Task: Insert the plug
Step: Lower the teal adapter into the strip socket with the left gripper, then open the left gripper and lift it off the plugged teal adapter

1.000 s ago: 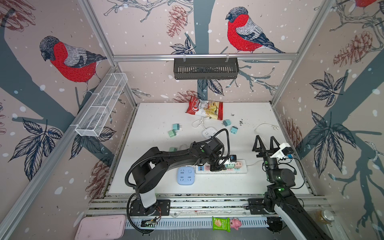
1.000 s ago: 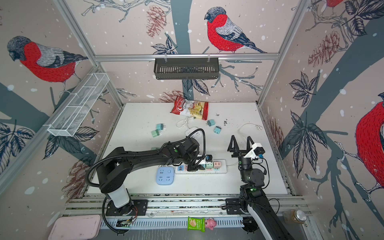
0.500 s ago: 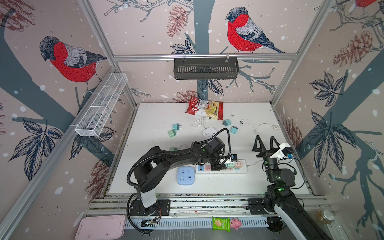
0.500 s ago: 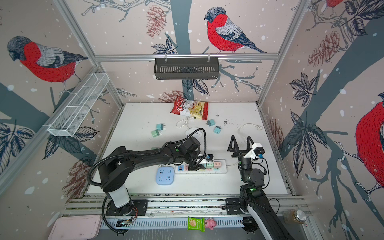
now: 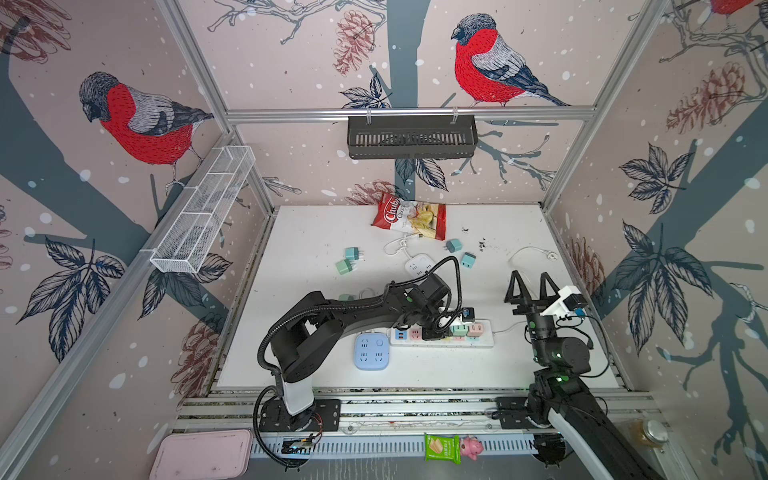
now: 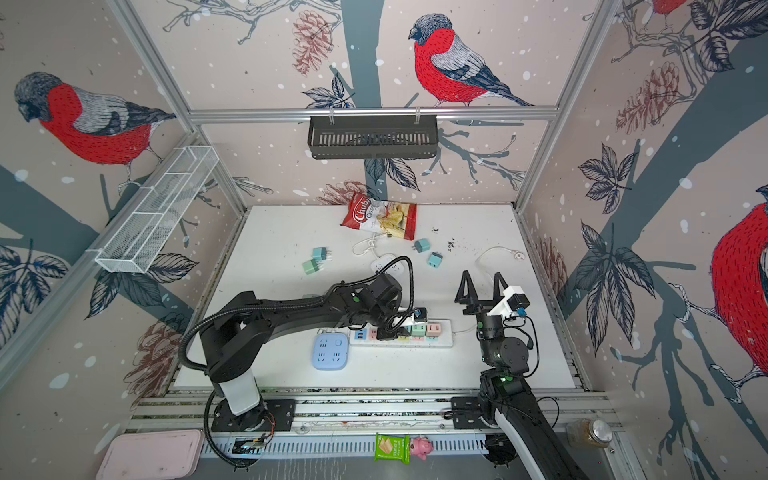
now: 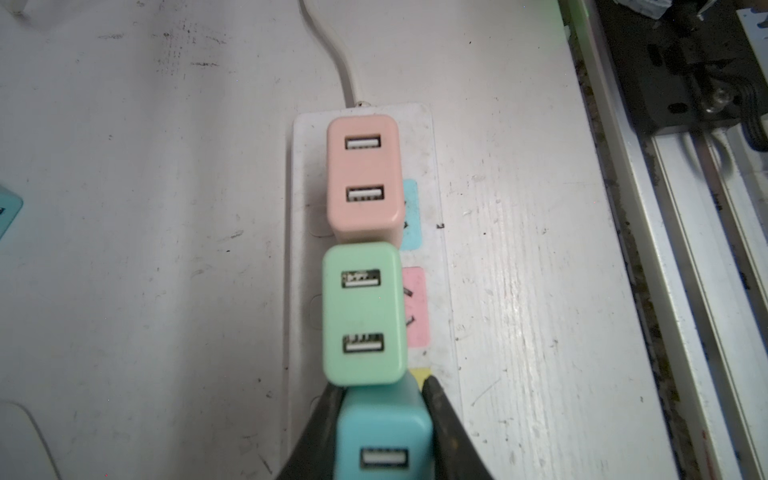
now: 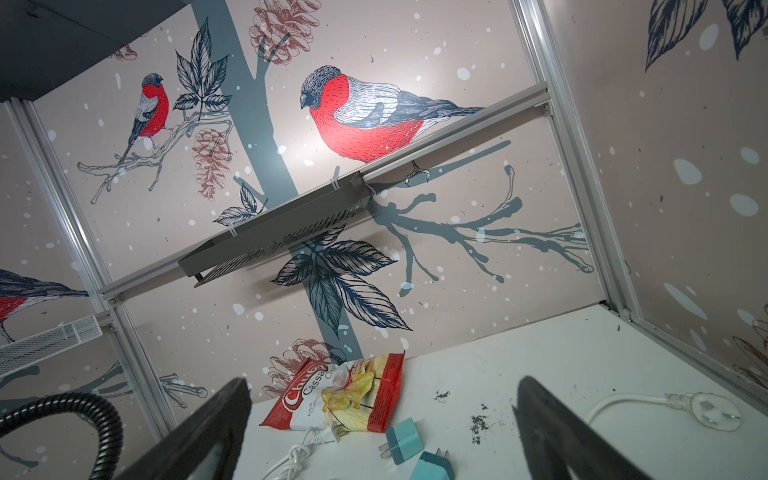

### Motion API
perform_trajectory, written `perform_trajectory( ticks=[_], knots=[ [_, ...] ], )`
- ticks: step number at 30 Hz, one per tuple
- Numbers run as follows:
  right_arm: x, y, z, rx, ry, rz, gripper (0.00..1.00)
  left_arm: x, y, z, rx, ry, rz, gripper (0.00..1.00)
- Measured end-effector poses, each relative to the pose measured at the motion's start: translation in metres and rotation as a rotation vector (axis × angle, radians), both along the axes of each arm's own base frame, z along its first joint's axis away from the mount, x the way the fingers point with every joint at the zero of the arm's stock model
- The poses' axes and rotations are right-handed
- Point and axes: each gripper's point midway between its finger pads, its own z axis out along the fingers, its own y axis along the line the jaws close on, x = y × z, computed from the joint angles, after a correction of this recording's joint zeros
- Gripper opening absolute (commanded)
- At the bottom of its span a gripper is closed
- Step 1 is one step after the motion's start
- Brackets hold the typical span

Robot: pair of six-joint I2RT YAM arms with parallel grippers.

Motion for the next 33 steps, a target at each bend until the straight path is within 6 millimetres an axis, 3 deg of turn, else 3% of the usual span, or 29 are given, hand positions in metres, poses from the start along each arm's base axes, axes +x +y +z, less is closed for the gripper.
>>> perform_trajectory(
  ticks=[22, 26, 27, 28, 29, 33],
  knots=[
    [0.002, 0.001, -0.004, -0.005, 0.018, 0.000, 1.00, 0.002, -0.001, -0.010, 0.009, 0.081, -0.055, 0.00],
    [0.002, 0.000, -0.004, -0.005, 0.018, 0.000, 1.00, 0.002, 0.001, -0.008, 0.002, 0.075, -0.051, 0.34],
    [0.002, 0.000, -0.004, -0.005, 0.018, 0.000, 1.00, 0.001, 0.003, -0.008, 0.007, 0.071, -0.047, 0.49],
    [0.002, 0.000, -0.004, -0.005, 0.018, 0.000, 1.00, 0.000, 0.006, -0.008, 0.011, 0.069, -0.044, 0.87],
    [0.002, 0.000, -0.004, -0.005, 0.018, 0.000, 1.00, -0.001, 0.009, -0.007, 0.016, 0.070, -0.040, 0.98],
    [0.002, 0.000, -0.004, -0.005, 0.018, 0.000, 1.00, -0.006, 0.013, 0.006, 0.002, 0.059, -0.031, 0.98]
  ],
)
